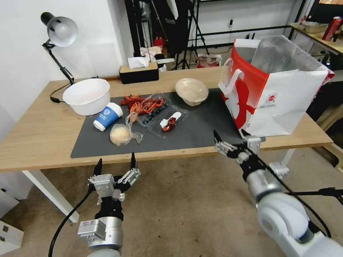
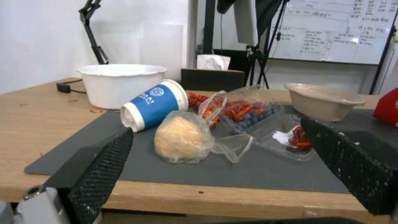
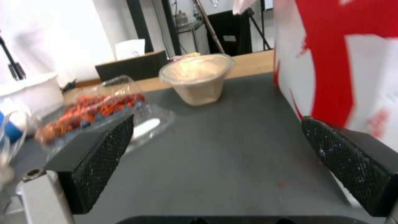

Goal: Pick up the trash from the table and place it into the takeout bag.

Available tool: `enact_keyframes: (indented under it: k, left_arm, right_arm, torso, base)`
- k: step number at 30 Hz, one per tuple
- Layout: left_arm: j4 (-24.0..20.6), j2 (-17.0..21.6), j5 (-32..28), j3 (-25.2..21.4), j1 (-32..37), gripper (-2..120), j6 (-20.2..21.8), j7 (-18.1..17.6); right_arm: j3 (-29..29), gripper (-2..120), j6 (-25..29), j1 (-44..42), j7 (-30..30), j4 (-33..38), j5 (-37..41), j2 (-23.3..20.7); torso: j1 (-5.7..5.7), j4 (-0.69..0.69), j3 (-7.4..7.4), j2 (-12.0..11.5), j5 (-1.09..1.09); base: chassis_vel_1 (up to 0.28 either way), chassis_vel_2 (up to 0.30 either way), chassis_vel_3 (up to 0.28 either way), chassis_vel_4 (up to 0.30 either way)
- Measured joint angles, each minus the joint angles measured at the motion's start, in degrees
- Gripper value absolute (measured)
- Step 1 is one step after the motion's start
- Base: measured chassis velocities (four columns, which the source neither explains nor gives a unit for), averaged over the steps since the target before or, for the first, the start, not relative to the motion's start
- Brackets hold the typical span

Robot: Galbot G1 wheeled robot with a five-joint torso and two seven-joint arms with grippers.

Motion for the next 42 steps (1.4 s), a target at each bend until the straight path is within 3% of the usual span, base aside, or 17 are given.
enact_keyframes:
  k: [11,21,42]
  left_arm:
    - [0.31,0.0,0.25,-0.02,0.28,100,-0.34,0.0]
    - [0.64,0.0,0.22,-0.61,0.26,100,-0.4,-0.15]
    - [1.69,0.0,0.17,-0.53,-0.02,100,-0.41,-0.21]
  right_arm:
    - [-5.34,100,-3.57,15.12,4.17,-8.68,9.55,1.0]
    - [-8.25,100,-2.55,28.76,6.7,-22.88,18.03,7.27]
    - [-7.95,99,-2.36,37.14,8.53,-35.95,23.06,13.25]
  torso:
    - [0.0,0.01,0.01,-0.01,0.01]
    - [0.0,0.0,0.0,0.0,-0.01]
    - [0.01,0.0,0.0,0.0,0.01]
  base:
    - [0.0,0.0,0.0,0.0]
    - [0.0,0.0,0.0,0.0]
    - [0.0,0.0,0.0,0.0]
